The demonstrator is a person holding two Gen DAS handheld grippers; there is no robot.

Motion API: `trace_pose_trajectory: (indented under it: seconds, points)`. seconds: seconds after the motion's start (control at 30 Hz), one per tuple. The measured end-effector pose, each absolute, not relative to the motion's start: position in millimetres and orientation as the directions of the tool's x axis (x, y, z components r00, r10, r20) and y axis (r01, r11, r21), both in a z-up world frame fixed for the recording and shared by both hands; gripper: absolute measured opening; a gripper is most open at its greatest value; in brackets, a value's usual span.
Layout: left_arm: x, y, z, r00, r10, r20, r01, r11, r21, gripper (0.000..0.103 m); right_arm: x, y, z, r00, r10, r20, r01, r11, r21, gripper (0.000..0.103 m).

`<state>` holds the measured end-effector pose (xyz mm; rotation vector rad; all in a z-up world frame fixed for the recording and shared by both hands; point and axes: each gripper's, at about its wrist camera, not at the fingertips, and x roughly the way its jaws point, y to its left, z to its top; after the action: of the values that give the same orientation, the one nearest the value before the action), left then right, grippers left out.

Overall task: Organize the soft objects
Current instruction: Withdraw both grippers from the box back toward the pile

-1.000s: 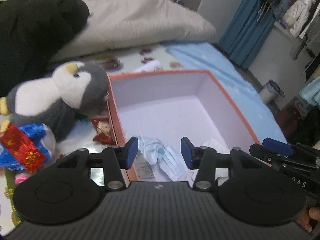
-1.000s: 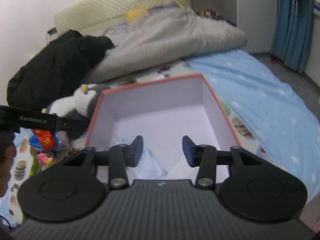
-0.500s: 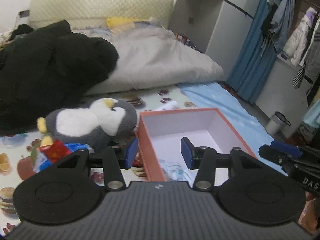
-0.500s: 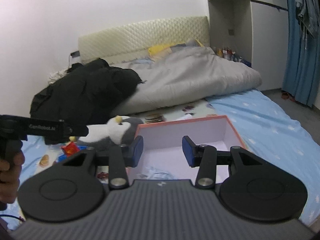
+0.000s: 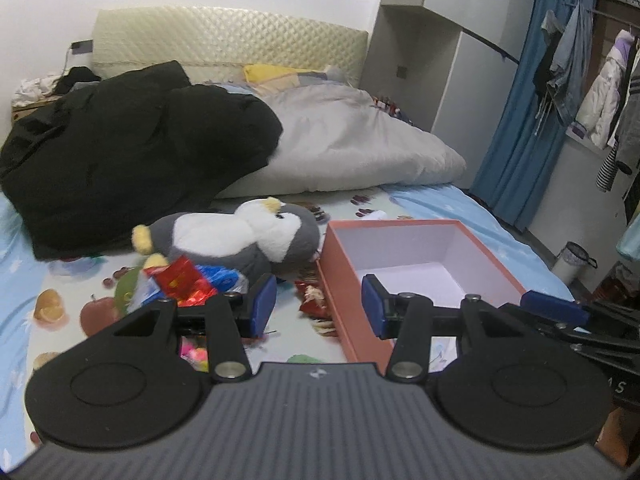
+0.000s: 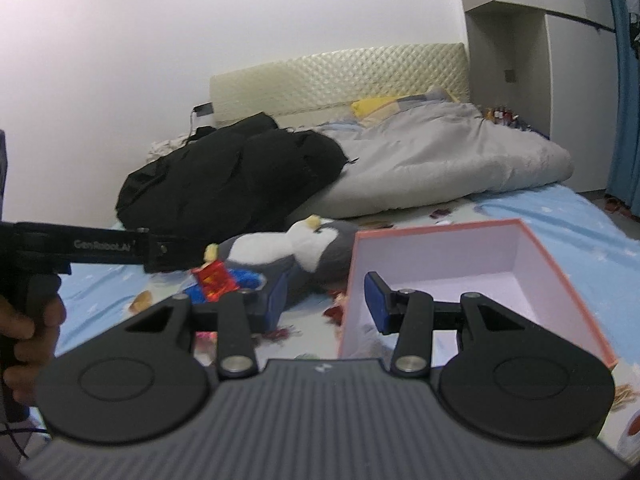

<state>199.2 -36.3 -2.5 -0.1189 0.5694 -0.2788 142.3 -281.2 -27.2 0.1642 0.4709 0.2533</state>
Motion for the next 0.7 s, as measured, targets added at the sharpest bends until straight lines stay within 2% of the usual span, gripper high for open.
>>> trace_pose_trajectory:
  seconds: [0.3,0.53,0.7]
  points:
    - [168,-21,-25,0.82,-0.251,-0.514,0.19,0.967,-0.169,0.053,135,-259,-47,0.84,0.32,-0.438,-0.201,0.934,0.296,0.046]
    - [159,-1,-30,0.815,-0.236,-0.529,0.163,0.97,-0.18,0.053,121,-240,-46,0.842,0.311,-0.441,-0.235,0.947,0.221,0.046]
    - [147,3,-35,0.817,-0.221,-0.533,0.149,0.973,-0.174,0.053,109,-231,-53,0.826,0.336,-0.452,-0.25,0.938,0.24,0.05]
